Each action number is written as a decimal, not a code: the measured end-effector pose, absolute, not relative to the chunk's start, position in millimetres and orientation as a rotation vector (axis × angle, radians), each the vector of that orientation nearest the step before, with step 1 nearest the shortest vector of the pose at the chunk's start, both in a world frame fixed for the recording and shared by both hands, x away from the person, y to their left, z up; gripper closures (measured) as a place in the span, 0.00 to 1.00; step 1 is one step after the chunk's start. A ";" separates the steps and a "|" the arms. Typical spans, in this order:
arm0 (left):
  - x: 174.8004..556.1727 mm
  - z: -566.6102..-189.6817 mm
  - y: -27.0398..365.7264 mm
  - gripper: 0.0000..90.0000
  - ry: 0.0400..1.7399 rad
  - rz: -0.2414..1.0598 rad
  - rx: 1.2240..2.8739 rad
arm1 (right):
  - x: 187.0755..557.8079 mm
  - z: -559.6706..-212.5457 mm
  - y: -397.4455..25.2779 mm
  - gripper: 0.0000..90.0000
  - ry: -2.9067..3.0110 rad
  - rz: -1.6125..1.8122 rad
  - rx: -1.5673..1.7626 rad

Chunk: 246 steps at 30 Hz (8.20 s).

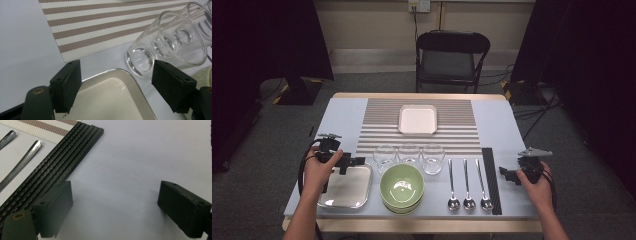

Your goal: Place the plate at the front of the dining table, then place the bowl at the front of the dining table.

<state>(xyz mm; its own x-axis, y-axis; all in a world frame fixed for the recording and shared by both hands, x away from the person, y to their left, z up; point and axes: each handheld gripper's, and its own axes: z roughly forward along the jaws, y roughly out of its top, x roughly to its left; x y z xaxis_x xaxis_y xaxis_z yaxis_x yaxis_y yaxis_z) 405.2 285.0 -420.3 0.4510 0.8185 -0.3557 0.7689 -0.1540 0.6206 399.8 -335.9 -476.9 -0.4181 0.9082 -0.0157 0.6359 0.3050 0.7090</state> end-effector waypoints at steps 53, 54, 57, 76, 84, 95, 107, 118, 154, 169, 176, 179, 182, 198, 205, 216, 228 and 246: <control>392.2 -425.3 284.5 0.24 1.310 0.132 1.963 | 414.8 -430.7 -293.8 0.15 2.333 0.915 1.279; 392.1 -425.2 284.8 0.24 1.308 0.131 1.966 | 415.0 -429.5 -291.4 0.15 2.333 0.916 1.278; 391.6 -425.0 284.9 0.24 1.302 0.130 1.968 | 415.6 -425.7 -285.2 0.15 2.347 0.921 1.257; 388.2 -425.4 294.4 0.24 1.329 0.156 1.949 | 428.2 -415.2 -240.0 0.15 2.444 0.963 1.135; 385.3 -424.2 297.4 0.24 1.331 0.154 1.943 | 432.7 -408.0 -221.1 0.15 2.471 0.988 1.086; 384.9 -426.3 299.4 0.24 1.329 0.152 1.952 | 431.7 -395.2 -199.6 0.15 2.495 1.002 1.020; 383.0 -425.3 301.5 0.24 1.330 0.154 1.937 | 428.4 -387.9 -177.9 0.15 2.527 1.012 0.967; 381.7 -425.0 302.9 0.24 1.327 0.159 1.947 | 427.2 -378.6 -159.6 0.15 2.558 1.033 0.915; 383.0 -428.0 298.7 0.24 1.318 0.154 1.965 | 424.9 -359.2 -111.5 0.15 2.625 1.047 0.781; 384.2 -430.2 296.1 0.24 1.320 0.129 1.968 | 423.2 -356.3 -97.3 0.15 2.664 1.084 0.761; 383.3 -427.5 296.1 0.24 1.313 0.133 1.966 | 422.6 -356.7 -90.3 0.16 2.685 1.088 0.750; 383.2 -427.7 296.8 0.24 1.317 0.133 1.968 | 421.9 -357.2 -86.9 0.16 2.692 1.092 0.738; 382.9 -427.6 297.3 0.24 1.318 0.132 1.957 | 420.2 -357.4 -83.7 0.16 2.699 1.089 0.726; 382.9 -426.0 297.8 0.24 1.314 0.133 1.954 | 410.9 -360.8 -67.6 0.16 2.737 1.106 0.672; 382.9 -426.2 298.0 0.24 1.314 0.133 1.954 | 407.2 -360.5 -61.2 0.17 2.747 1.120 0.644; 383.3 -426.4 298.0 0.24 1.311 0.138 1.963 | 402.6 -371.8 -53.6 0.29 2.797 1.117 0.598; 383.3 -426.4 297.7 0.24 1.310 0.132 1.964 | 398.8 -376.6 -48.7 0.43 2.817 1.152 0.605; 383.1 -425.8 298.2 0.25 1.310 0.136 1.960 | 395.2 -387.6 -39.2 0.55 2.868 1.137 0.631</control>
<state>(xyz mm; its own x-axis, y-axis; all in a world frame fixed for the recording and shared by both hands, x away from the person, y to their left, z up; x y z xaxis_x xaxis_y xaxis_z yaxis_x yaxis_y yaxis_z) 383.1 298.2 -425.8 0.4679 0.8282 -0.3083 0.7469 -0.1842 0.6389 395.2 -39.2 -387.6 -0.9198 0.3622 0.1510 0.3673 0.6590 0.6564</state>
